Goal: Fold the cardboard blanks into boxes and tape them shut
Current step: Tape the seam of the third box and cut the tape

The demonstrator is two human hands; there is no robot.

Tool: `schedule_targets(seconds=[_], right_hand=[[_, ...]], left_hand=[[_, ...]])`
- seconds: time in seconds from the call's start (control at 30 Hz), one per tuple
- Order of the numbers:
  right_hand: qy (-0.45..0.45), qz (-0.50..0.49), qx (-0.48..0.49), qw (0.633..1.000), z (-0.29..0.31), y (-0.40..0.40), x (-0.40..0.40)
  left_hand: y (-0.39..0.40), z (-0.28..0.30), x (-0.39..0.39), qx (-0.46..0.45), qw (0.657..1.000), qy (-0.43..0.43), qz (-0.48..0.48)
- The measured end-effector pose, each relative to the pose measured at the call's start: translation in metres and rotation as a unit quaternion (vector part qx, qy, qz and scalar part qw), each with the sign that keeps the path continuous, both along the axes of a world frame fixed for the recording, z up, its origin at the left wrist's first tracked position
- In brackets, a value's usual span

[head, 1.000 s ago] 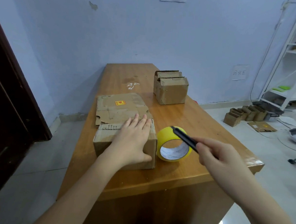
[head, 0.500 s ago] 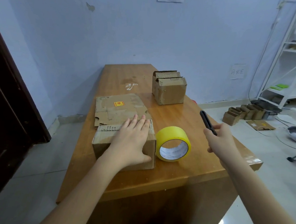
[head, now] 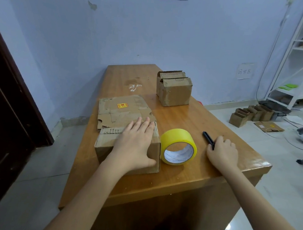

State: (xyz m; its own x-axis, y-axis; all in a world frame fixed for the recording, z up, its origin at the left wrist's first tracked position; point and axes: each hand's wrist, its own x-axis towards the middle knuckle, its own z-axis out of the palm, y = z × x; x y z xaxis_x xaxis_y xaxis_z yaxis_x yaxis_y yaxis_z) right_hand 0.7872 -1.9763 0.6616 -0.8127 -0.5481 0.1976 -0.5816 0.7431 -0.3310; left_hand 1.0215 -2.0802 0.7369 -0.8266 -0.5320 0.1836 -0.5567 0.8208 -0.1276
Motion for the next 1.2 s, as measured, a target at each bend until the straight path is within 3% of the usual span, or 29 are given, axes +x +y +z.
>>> schedule_targets(seconds=[0.17, 0.23, 0.3, 0.37, 0.43, 0.5, 0.57, 0.63, 0.7, 1.0, 1.2], right_hand=[[-0.014, 0.005, 0.027, 1.0, 0.003, -0.001, -0.005], [-0.013, 0.027, -0.041, 0.999, 0.011, -0.004, -0.002], [-0.034, 0.112, -0.167, 0.979, 0.033, -0.011, 0.009], [-0.049, 0.253, -0.203, 0.945, 0.064, -0.02, 0.026], [-0.014, 0.36, -0.098, 0.928, 0.092, -0.032, 0.047], [0.015, 0.402, 0.047, 0.914, 0.107, -0.047, 0.064], [0.002, 0.398, 0.147, 0.905, 0.11, -0.059, 0.072], [-0.066, 0.403, 0.172, 0.897, 0.107, -0.064, 0.07], [-0.138, 0.415, 0.146, 0.888, 0.106, -0.059, 0.067], [-0.162, 0.42, 0.034, 0.892, 0.101, -0.038, 0.051], [-0.209, 0.363, 0.027, 0.908, 0.091, -0.032, 0.054]], left_hand=[[0.001, 0.0, 0.001, -0.003, 1.0, 0.009, -0.001], [0.001, 0.0, 0.001, -0.003, 1.0, 0.01, -0.003], [0.001, 0.0, 0.001, -0.003, 1.0, 0.014, -0.003], [0.001, 0.0, 0.001, -0.002, 1.0, 0.014, -0.003], [0.002, 0.001, 0.001, 0.0, 1.0, 0.015, -0.001], [0.002, 0.001, 0.001, 0.0, 1.0, 0.016, 0.002], [0.003, 0.002, 0.001, -0.002, 1.0, 0.016, 0.0], [0.004, 0.003, 0.001, -0.002, 1.0, 0.017, 0.0], [0.003, 0.002, 0.001, 0.0, 1.0, 0.018, 0.0], [0.003, 0.001, 0.001, -0.006, 1.0, 0.021, 0.002], [0.005, 0.003, 0.001, -0.002, 1.0, 0.012, 0.002]])
